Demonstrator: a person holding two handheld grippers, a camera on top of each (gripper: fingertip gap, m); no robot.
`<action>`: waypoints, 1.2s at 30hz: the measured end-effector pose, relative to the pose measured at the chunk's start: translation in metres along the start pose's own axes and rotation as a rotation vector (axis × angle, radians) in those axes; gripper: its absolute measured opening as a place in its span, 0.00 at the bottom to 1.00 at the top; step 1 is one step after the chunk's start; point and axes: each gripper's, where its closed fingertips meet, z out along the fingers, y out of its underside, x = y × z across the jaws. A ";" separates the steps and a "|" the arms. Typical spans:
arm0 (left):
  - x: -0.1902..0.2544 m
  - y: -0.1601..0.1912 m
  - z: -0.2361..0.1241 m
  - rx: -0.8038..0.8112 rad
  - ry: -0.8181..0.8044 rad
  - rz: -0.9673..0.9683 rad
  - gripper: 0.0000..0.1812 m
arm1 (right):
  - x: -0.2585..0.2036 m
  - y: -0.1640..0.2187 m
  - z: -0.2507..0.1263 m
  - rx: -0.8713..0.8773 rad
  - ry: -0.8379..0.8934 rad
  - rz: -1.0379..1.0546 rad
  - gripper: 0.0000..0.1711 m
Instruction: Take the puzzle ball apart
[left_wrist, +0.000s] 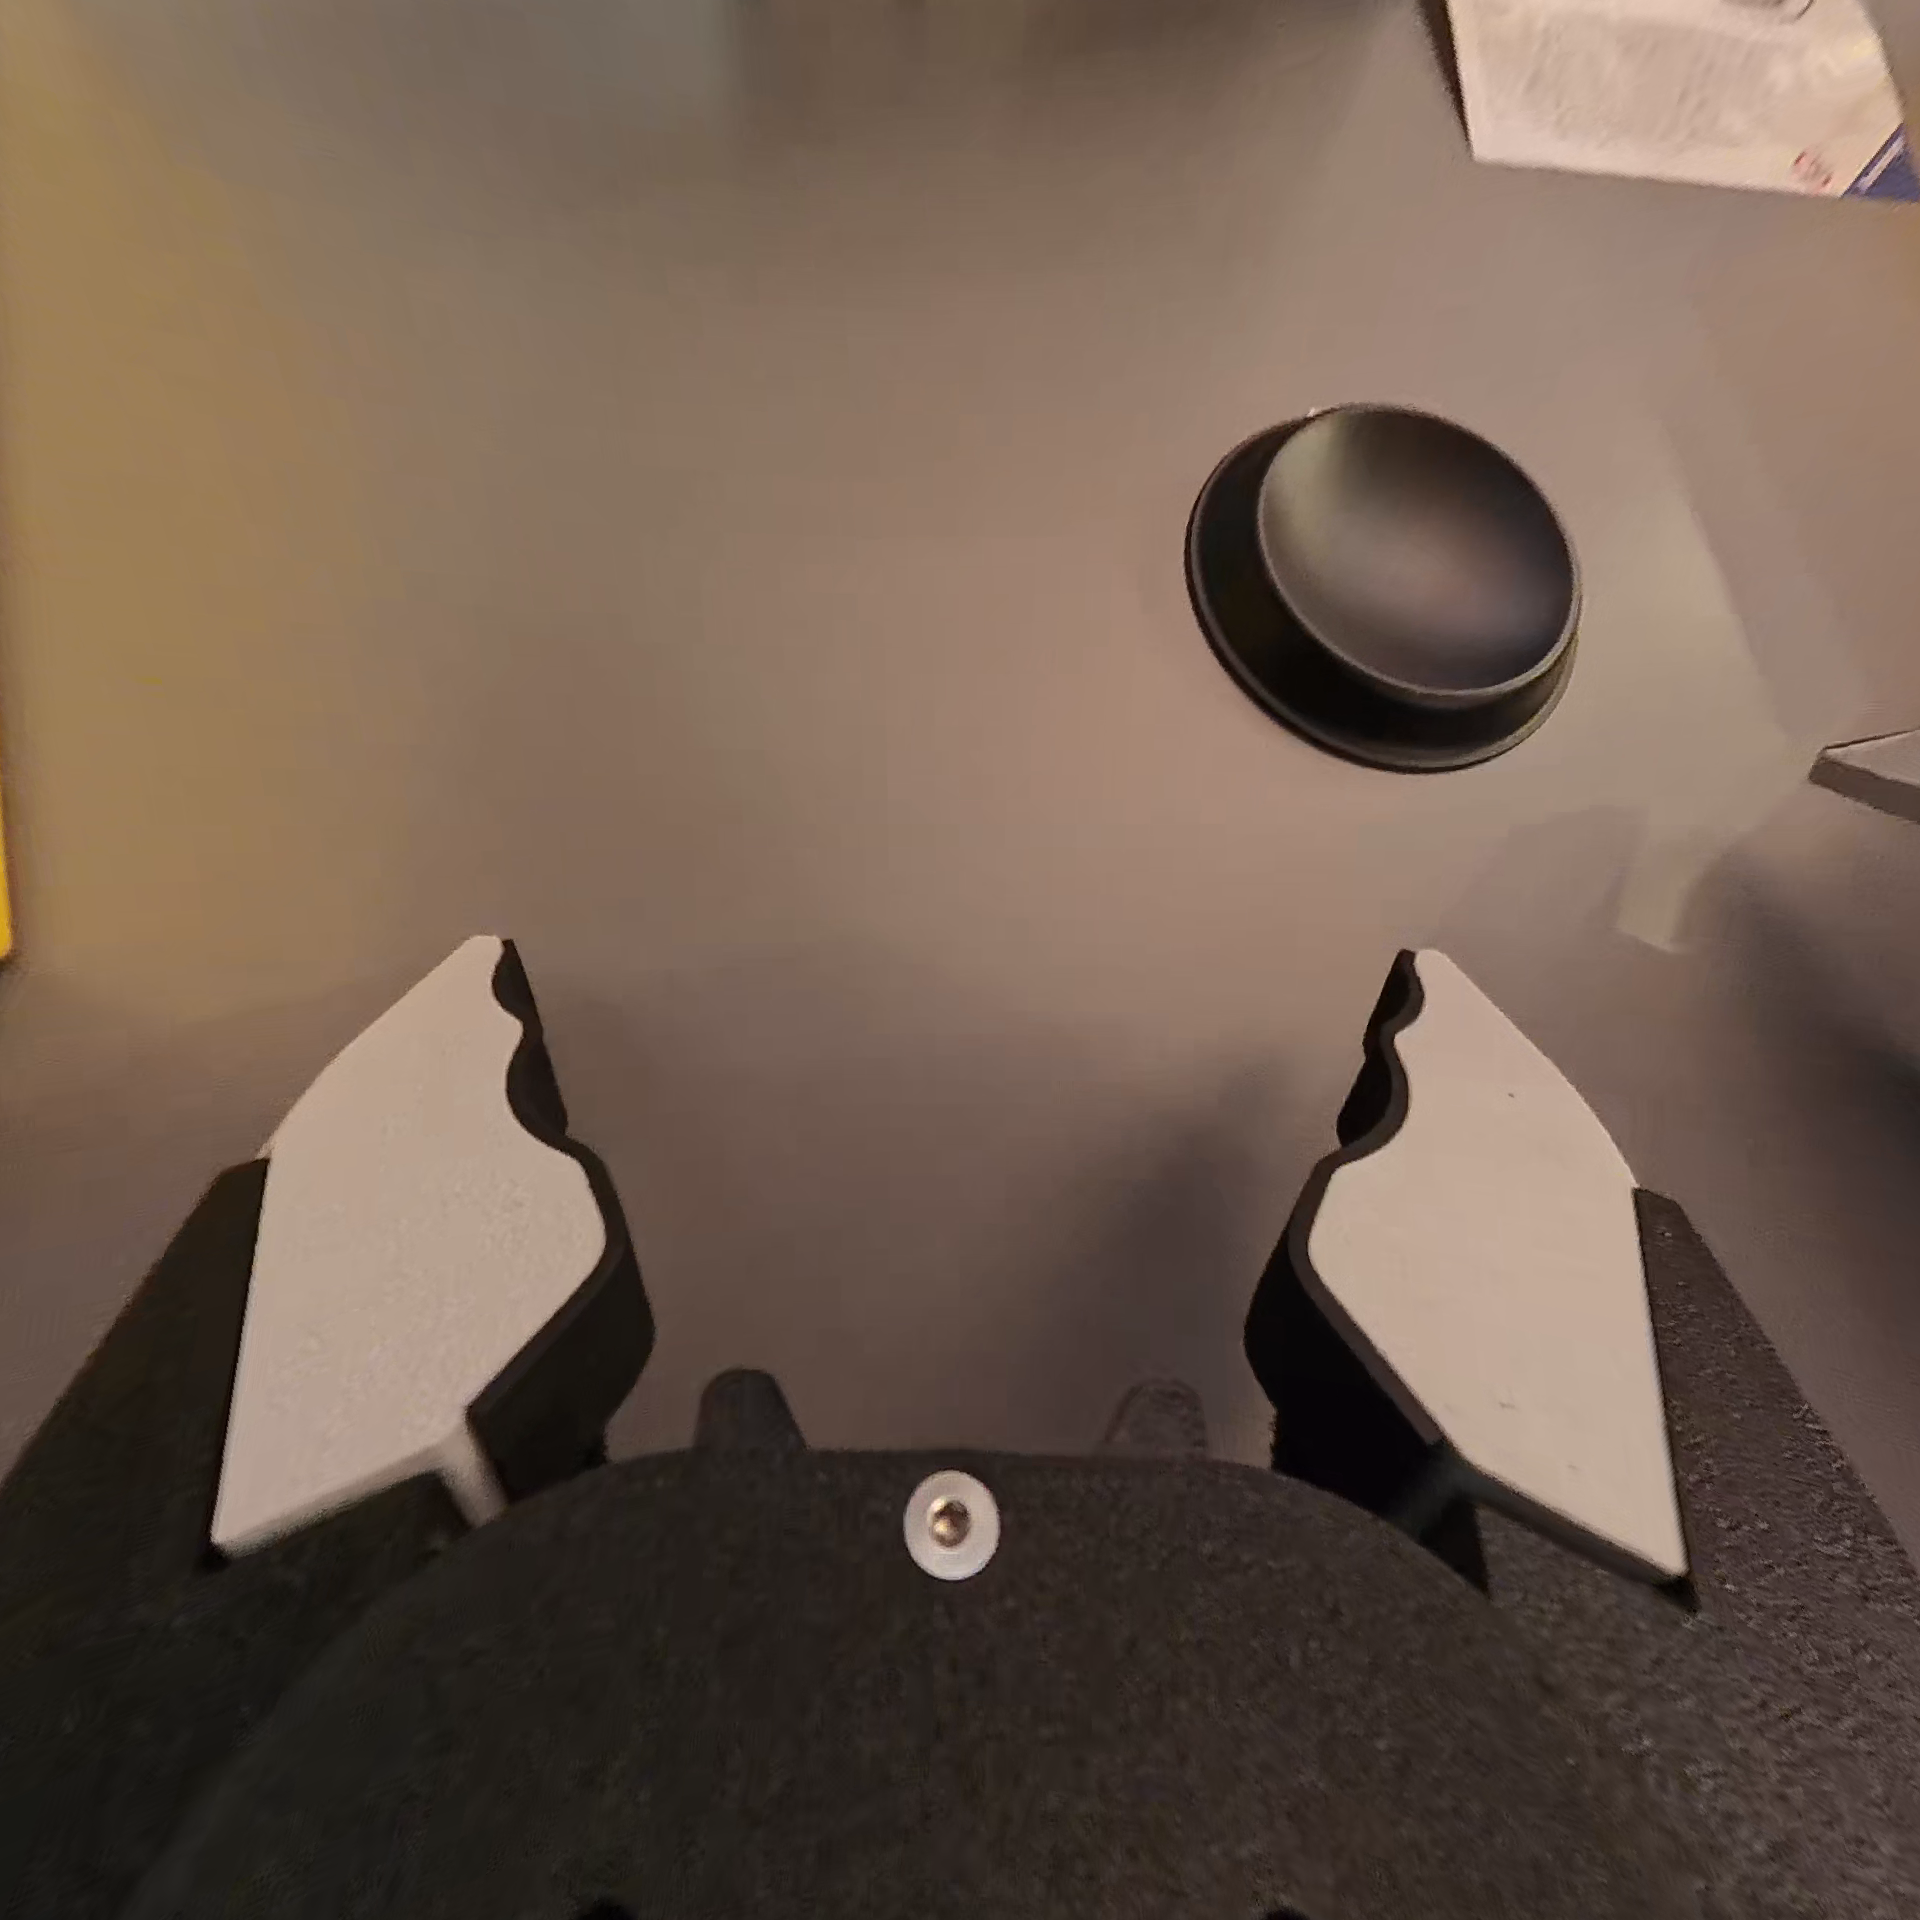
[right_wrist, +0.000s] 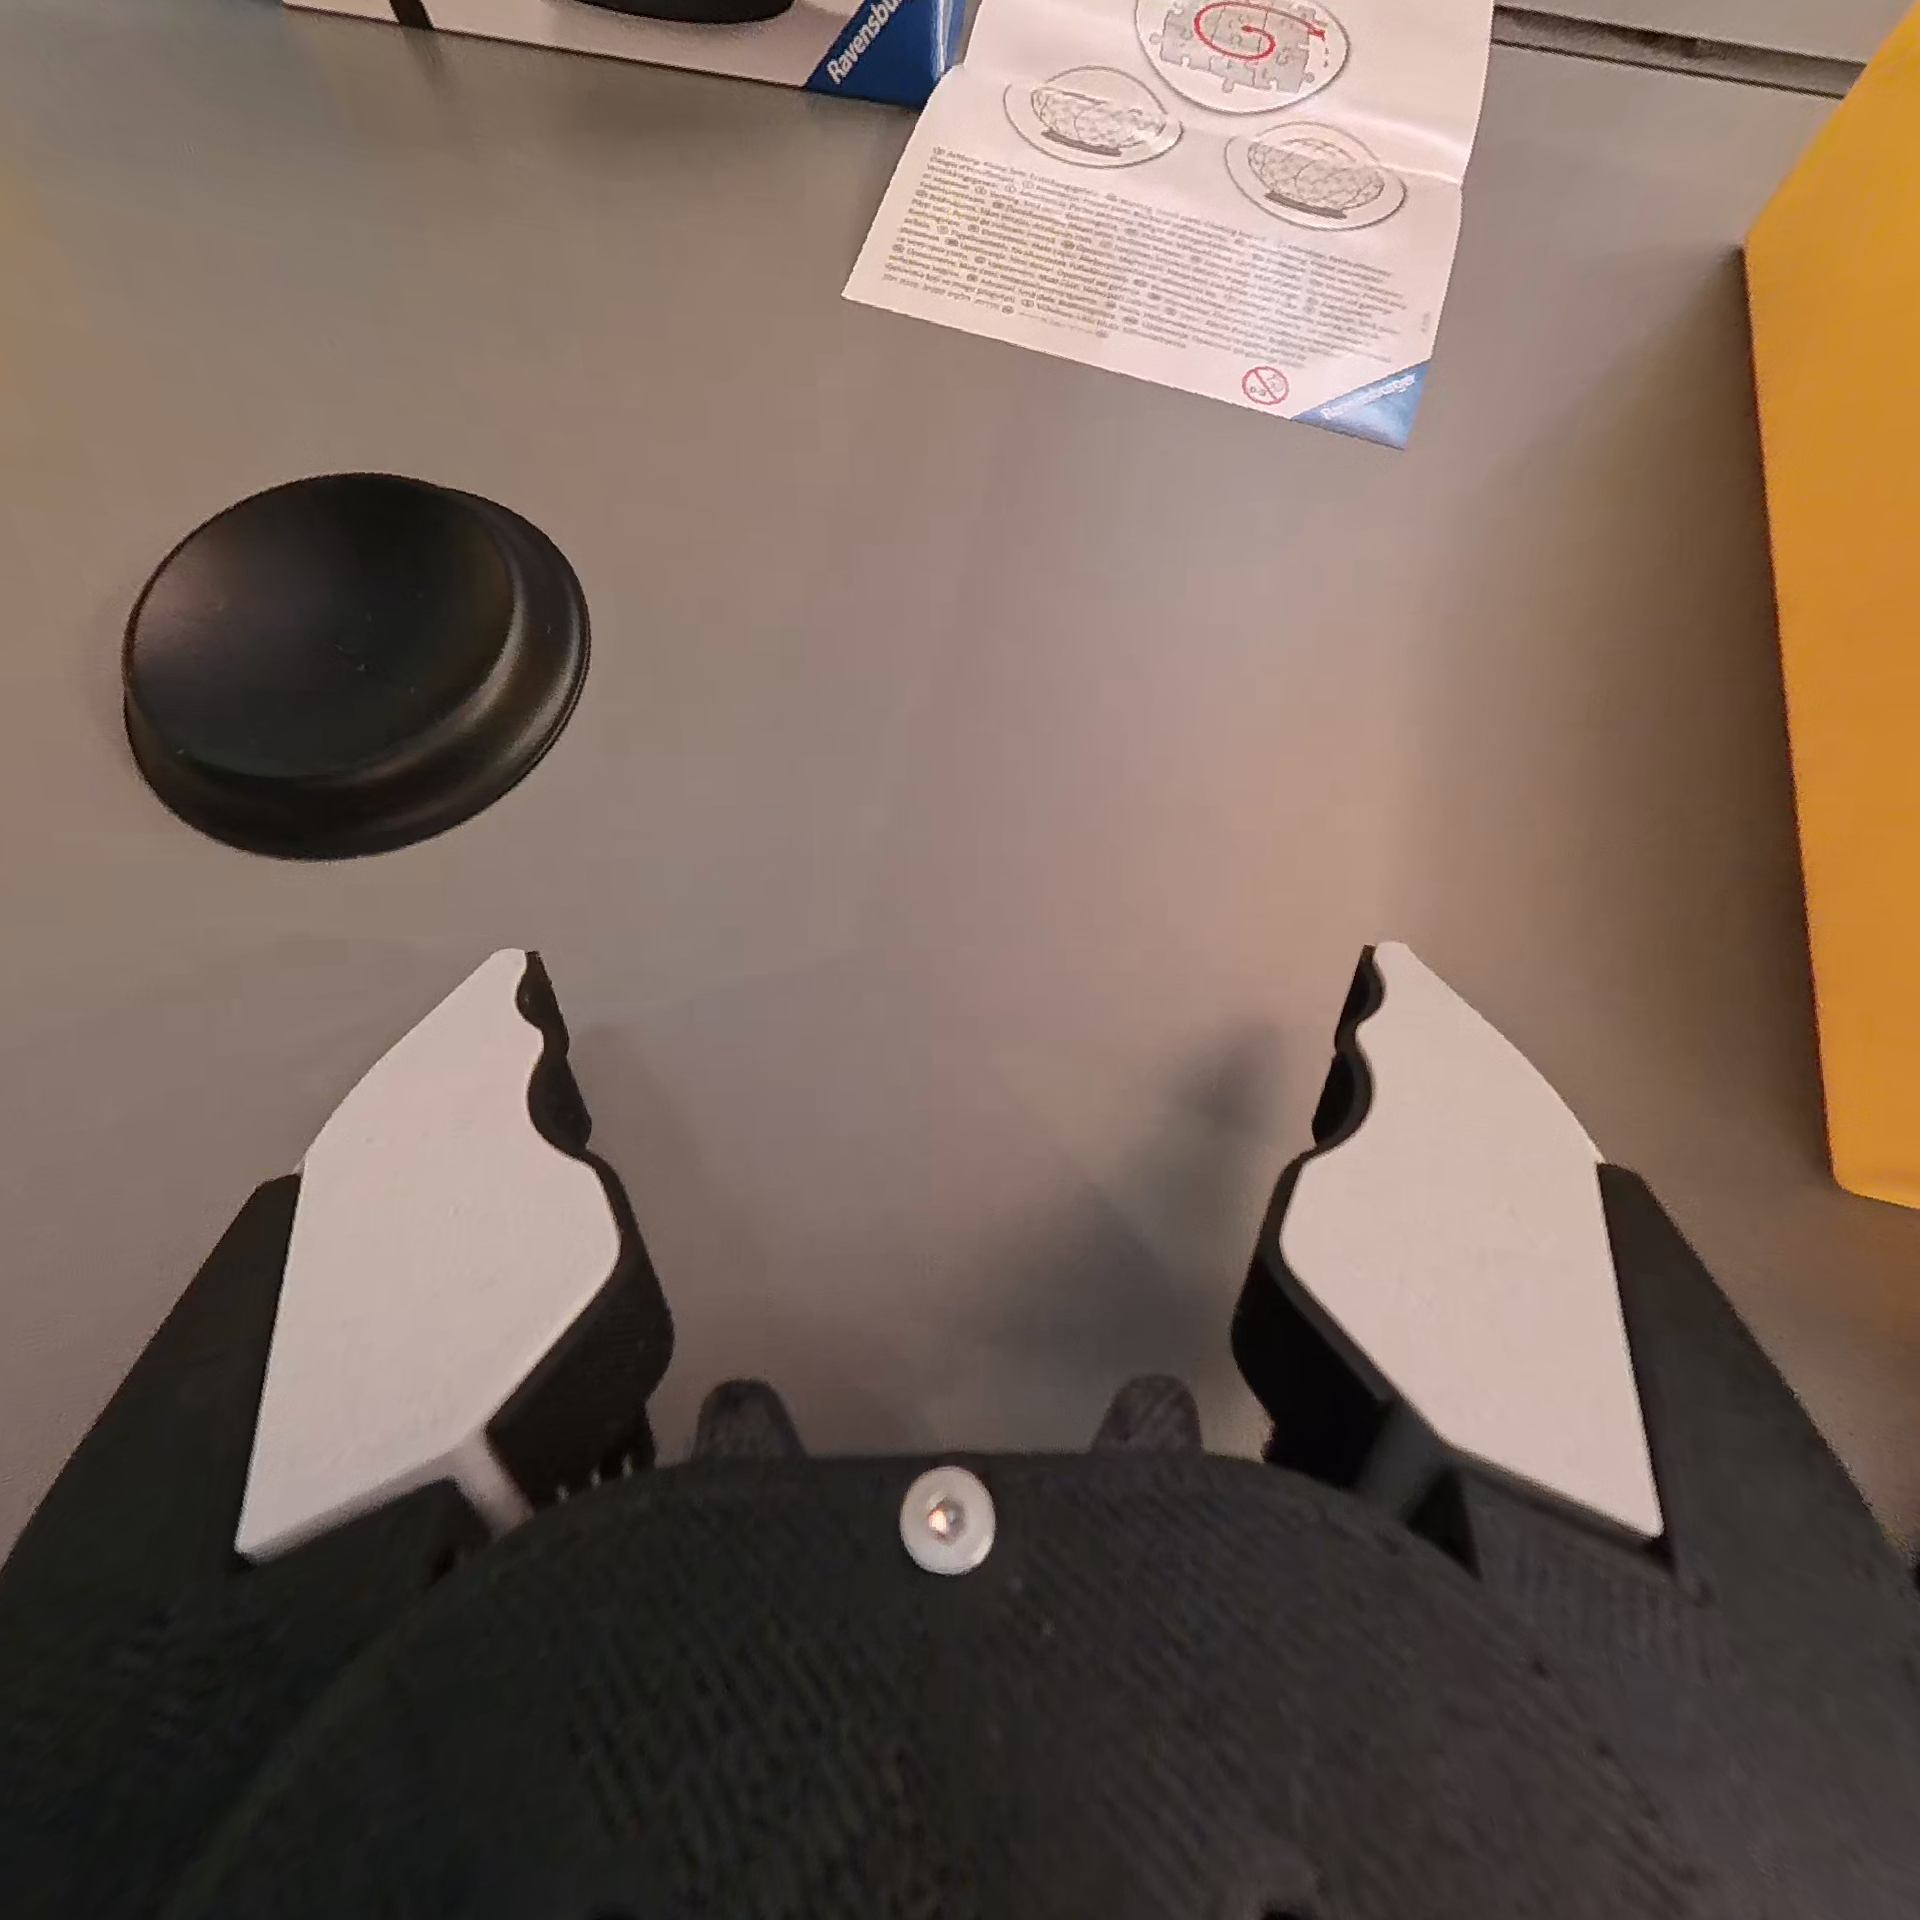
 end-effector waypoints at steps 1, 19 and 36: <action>0.001 0.002 0.001 -0.013 0.004 -0.001 0.80 | 0.000 0.001 0.001 -0.007 0.001 0.003 0.81; 0.000 0.006 0.004 -0.109 -0.024 -0.007 0.80 | -0.003 0.018 0.002 -0.166 -0.020 0.052 0.79; -0.003 0.010 0.011 -0.101 -0.119 0.044 0.80 | -0.005 0.019 0.008 -0.155 0.017 0.065 0.81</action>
